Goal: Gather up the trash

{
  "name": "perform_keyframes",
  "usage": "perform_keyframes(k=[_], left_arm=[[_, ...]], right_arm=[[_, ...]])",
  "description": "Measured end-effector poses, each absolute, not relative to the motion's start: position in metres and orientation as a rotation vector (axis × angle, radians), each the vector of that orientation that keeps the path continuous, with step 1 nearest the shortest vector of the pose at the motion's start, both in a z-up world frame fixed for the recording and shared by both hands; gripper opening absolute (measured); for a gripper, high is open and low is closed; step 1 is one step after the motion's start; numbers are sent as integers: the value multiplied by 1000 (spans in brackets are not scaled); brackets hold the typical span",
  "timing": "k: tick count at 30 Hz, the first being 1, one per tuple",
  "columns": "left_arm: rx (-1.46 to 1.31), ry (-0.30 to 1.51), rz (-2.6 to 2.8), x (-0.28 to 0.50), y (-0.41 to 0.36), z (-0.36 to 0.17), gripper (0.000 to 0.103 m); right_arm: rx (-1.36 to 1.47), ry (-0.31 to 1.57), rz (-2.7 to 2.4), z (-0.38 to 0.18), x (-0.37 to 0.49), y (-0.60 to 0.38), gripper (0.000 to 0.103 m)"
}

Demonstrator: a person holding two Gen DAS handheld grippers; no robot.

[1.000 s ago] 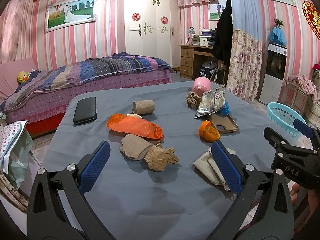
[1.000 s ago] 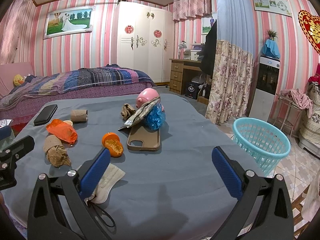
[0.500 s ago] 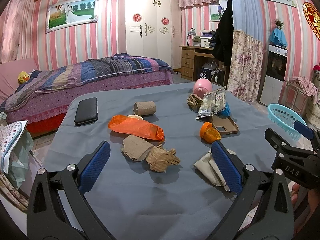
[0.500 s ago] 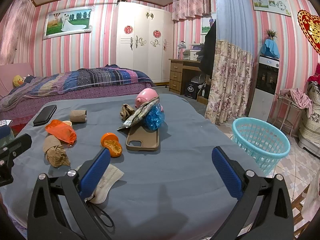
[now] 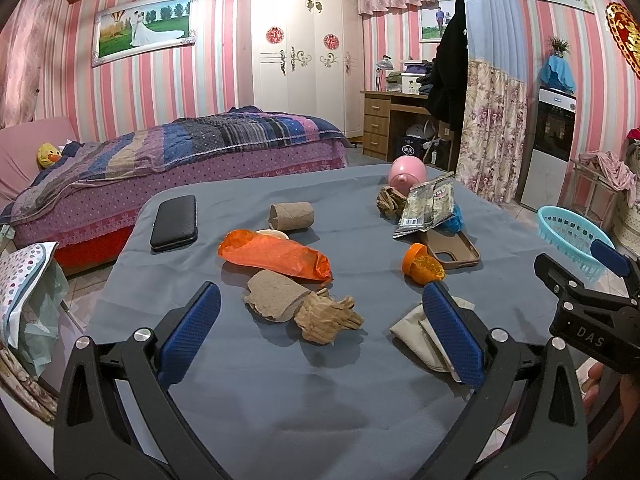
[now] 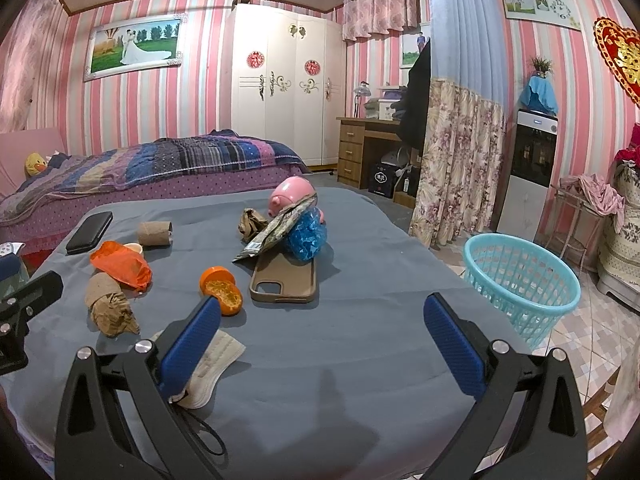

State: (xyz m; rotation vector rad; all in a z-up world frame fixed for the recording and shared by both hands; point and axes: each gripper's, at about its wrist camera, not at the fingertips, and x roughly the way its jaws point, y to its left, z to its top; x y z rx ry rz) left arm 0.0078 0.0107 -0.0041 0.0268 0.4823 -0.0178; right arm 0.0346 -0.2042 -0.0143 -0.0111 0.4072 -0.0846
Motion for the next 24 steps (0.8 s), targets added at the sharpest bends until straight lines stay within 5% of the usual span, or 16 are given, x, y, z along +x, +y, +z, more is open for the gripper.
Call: perform_keyframes(k=[24], left_arm=[[19, 507, -1, 16, 37, -7, 98]], right_arm=[[6, 395, -81, -16, 39, -203, 99]])
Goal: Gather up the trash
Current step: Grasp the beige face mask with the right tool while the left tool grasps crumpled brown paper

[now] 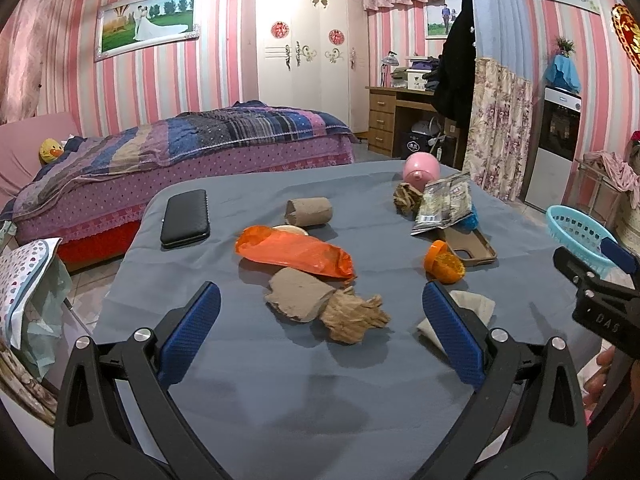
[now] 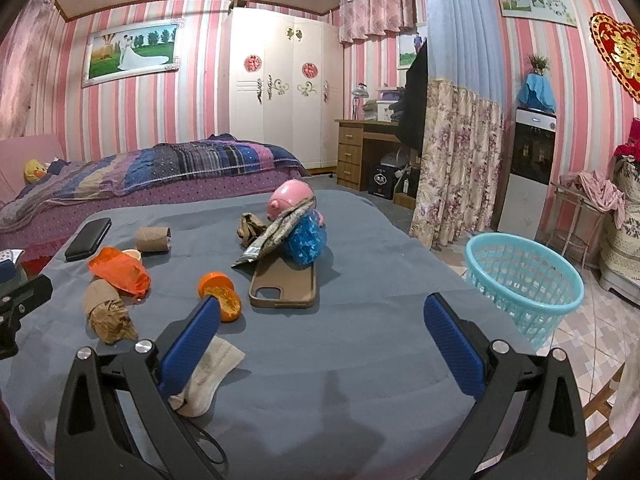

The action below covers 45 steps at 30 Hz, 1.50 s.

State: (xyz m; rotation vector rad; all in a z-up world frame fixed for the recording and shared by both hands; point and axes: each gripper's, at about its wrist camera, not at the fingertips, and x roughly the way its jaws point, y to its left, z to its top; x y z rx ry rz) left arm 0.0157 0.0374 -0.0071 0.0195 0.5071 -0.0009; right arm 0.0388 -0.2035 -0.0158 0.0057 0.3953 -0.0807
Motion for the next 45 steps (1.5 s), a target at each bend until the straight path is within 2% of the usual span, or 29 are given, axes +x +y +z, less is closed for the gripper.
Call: perform_keyframes(k=[12, 22, 23, 27, 29, 30, 33, 35, 40, 42, 44, 45], left_arm=[[-16, 578, 49, 33, 94, -18, 98], [-26, 597, 58, 41, 109, -37, 98], [-29, 599, 57, 42, 109, -38, 98], [-28, 599, 53, 42, 103, -41, 98], [-19, 603, 56, 43, 97, -42, 98], [-14, 606, 56, 43, 94, -42, 98], [2, 615, 57, 45, 83, -44, 98], [6, 627, 35, 48, 74, -46, 98], [14, 640, -25, 54, 41, -54, 97], [46, 638, -24, 58, 28, -58, 89], [63, 648, -36, 63, 19, -63, 71], [60, 657, -44, 66, 16, -66, 69]], right_arm=[[-24, 494, -14, -25, 50, -172, 99], [-48, 672, 57, -71, 80, -140, 97], [-48, 682, 66, -75, 83, -139, 95], [-37, 725, 132, -83, 91, -137, 66], [-20, 736, 172, -85, 92, -137, 57], [-13, 735, 201, -85, 93, -138, 43], [-11, 731, 248, -79, 93, -139, 25], [-5, 713, 255, -69, 92, -149, 21], [4, 659, 208, -48, 90, -179, 20], [13, 647, 186, -44, 89, -189, 20], [20, 646, 175, -45, 88, -194, 20], [23, 648, 174, -46, 89, -196, 20]])
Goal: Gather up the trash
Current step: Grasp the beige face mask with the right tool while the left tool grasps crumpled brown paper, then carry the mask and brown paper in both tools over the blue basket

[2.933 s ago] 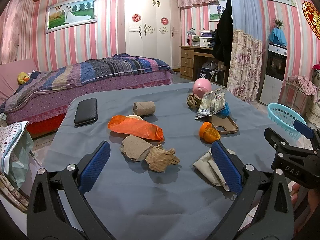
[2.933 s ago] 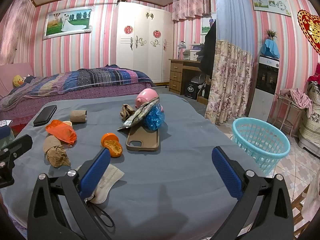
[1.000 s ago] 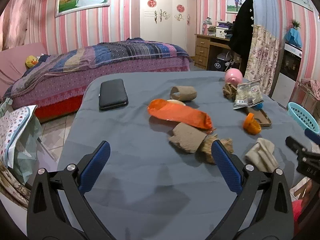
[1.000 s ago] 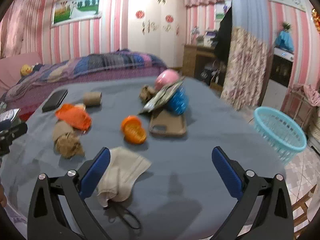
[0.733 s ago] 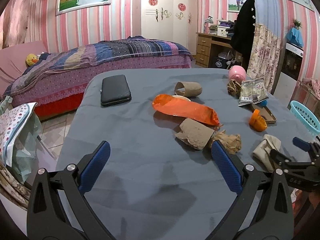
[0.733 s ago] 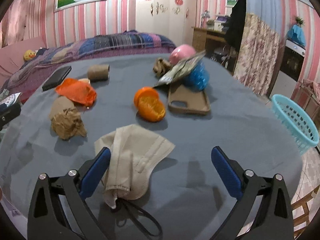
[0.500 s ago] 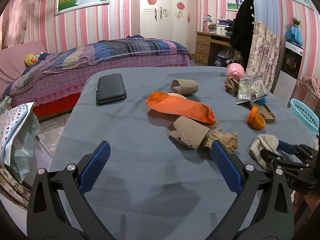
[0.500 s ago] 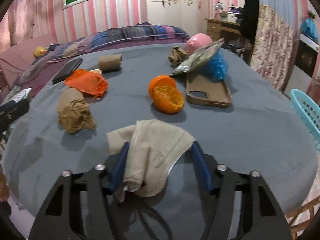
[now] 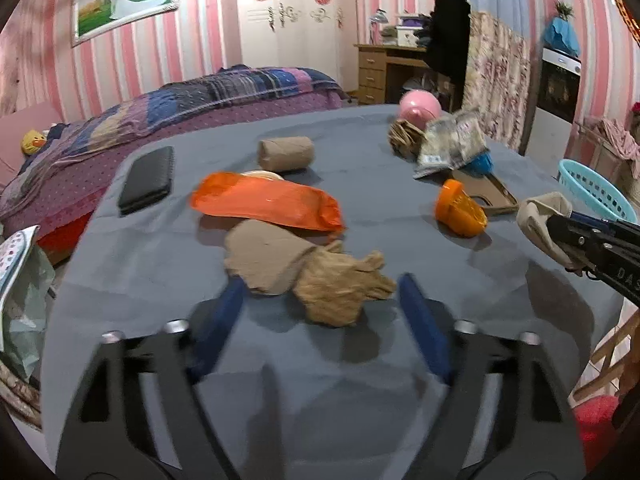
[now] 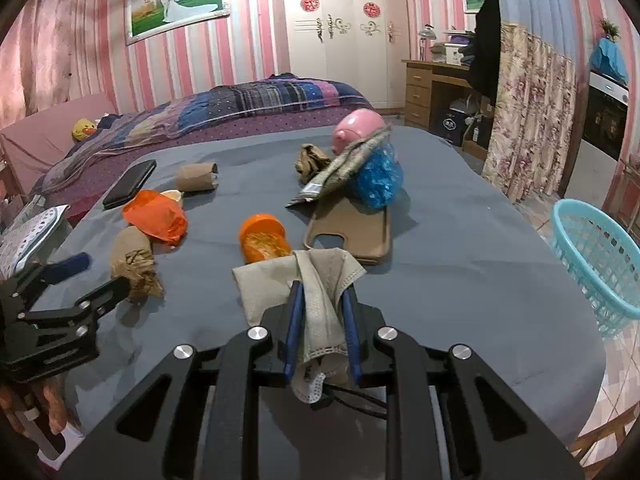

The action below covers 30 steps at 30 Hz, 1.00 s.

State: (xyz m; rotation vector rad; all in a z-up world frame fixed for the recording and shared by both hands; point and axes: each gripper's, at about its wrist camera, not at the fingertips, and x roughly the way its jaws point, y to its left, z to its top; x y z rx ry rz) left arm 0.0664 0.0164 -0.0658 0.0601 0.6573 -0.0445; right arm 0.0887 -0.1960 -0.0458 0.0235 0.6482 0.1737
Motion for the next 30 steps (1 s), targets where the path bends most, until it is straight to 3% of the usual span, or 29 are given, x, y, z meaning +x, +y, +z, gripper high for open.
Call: perform_keyframes(k=[4, 10, 19, 30], left_arm=[[62, 686, -47, 75, 12, -73, 46], [68, 671, -57, 73, 7, -65, 42], [63, 526, -34, 86, -12, 10, 42], [54, 460, -89, 136, -78, 55, 42]], right_arm=[[28, 641, 169, -45, 89, -198, 20], [33, 617, 160, -40, 84, -204, 20], [49, 542, 112, -7, 81, -237, 20], [66, 445, -9, 44, 108, -329, 20]])
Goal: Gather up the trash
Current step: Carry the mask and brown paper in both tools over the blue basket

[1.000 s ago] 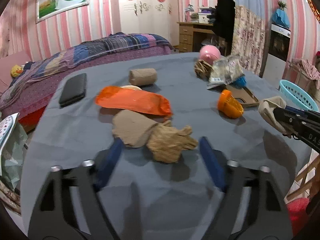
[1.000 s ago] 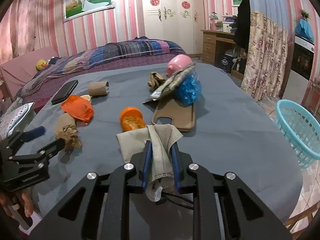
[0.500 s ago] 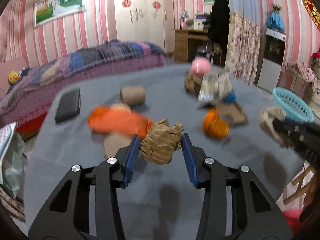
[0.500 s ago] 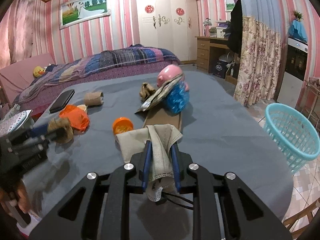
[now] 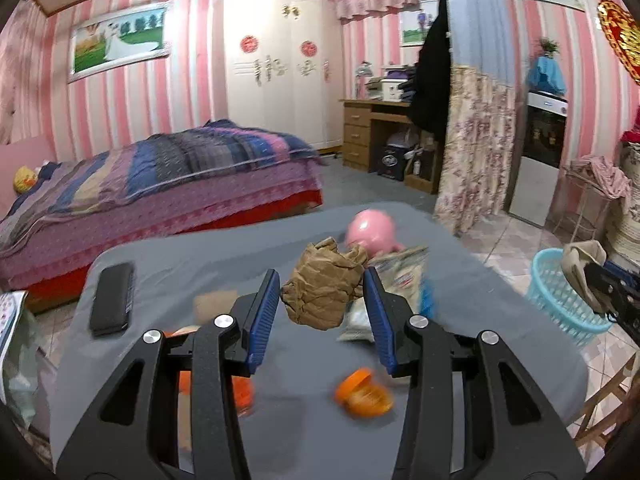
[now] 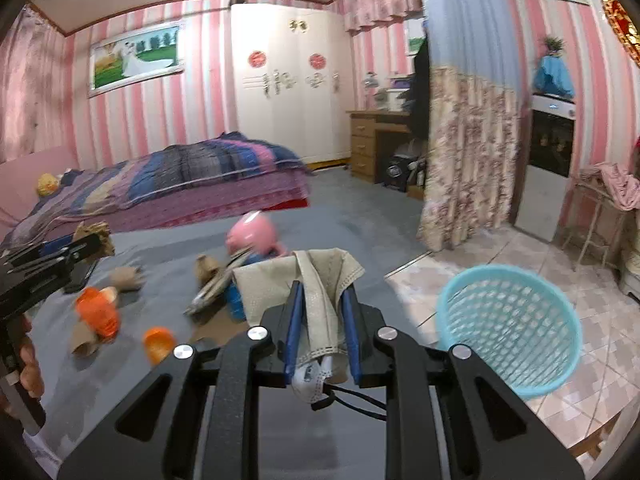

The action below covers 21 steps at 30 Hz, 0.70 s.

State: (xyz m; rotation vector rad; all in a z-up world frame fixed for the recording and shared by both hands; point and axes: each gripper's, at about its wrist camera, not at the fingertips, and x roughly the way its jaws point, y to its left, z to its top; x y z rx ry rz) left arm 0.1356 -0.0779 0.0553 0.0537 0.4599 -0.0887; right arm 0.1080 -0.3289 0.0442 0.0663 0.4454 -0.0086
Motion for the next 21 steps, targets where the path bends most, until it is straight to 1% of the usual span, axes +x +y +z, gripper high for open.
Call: perform_keyframes(k=[7, 16, 21], left_arm=[[44, 423, -221, 159, -157, 81, 42], [40, 415, -383, 189, -274, 93, 42], [20, 435, -452, 203, -323, 88, 42]], right_arm=[[122, 398, -91, 66, 131, -402, 20], [135, 432, -228, 49, 140, -485, 20], [171, 449, -299, 39, 139, -526, 20]])
